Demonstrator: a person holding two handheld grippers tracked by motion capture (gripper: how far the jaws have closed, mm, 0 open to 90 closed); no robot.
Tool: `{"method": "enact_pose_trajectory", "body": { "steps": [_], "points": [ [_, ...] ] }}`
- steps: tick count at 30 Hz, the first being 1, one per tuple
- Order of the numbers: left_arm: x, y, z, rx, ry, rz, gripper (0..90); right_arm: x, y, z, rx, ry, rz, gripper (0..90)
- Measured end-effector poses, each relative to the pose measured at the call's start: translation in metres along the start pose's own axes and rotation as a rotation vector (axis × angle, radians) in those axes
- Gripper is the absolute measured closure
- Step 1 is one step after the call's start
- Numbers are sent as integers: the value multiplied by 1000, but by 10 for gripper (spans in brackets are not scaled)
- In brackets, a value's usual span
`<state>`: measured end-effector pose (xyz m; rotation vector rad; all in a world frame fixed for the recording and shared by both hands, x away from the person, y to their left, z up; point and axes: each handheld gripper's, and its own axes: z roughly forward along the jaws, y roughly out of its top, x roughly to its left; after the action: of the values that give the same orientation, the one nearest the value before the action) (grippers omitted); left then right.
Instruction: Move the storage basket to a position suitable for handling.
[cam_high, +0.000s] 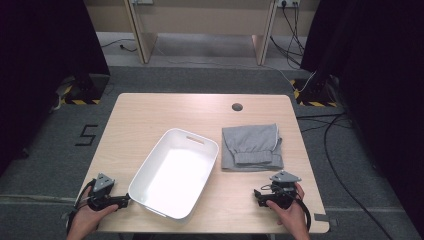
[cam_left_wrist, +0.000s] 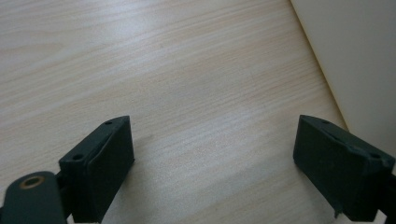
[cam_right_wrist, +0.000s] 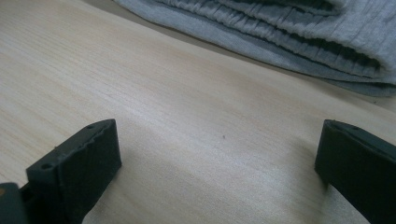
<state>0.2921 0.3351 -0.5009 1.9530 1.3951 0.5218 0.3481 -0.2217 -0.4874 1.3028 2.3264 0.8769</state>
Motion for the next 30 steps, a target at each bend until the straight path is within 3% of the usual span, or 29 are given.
{"method": "enact_pose_trajectory", "body": {
  "steps": [4,9,11,18,30],
  "points": [
    [0,0,0,0,0,0,114,0,0,-1,-2,-6,7,24],
    [0,0,0,0,0,0,114,-2,0,-4,-33,-1,16,167],
    [0,0,0,0,0,0,114,-3,0,-5,-35,12,35,158],
    [0,0,0,0,0,0,114,-3,6,-10,-70,1,30,157],
    [0,0,0,0,0,0,114,-8,49,-17,-150,-52,-9,172]
  ]
}}
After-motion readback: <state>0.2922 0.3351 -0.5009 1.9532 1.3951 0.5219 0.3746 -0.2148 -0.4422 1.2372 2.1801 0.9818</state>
